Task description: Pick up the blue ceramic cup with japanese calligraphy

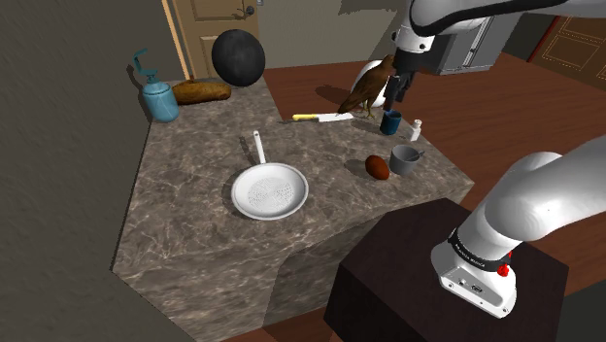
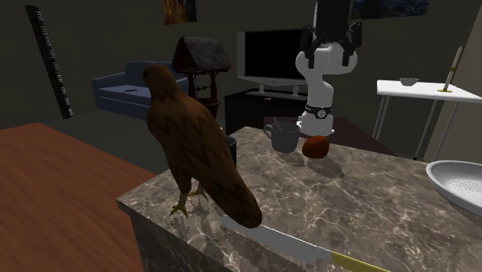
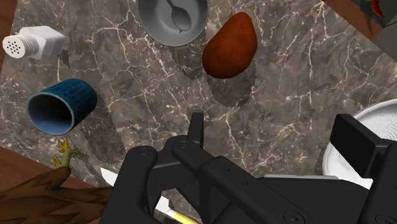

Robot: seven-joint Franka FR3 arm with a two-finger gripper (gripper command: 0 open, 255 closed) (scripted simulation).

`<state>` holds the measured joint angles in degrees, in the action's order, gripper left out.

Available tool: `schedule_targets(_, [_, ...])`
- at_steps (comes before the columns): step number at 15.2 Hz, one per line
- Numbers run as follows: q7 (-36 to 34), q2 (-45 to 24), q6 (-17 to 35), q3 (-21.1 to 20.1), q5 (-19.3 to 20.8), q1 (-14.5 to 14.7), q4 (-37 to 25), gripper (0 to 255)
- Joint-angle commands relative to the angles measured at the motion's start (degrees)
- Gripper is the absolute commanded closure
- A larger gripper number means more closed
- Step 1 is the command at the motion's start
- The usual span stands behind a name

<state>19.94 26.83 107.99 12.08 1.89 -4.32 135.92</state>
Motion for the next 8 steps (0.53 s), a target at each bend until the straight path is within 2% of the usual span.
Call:
schedule_targets(1, [1.9,-3.5,2.6,1.7,0.7,-0.6,-0.7,0])
schedule_targets(8, [8.3,-16.2,9.8,6.6,0.9,-2.3,-5.4,0])
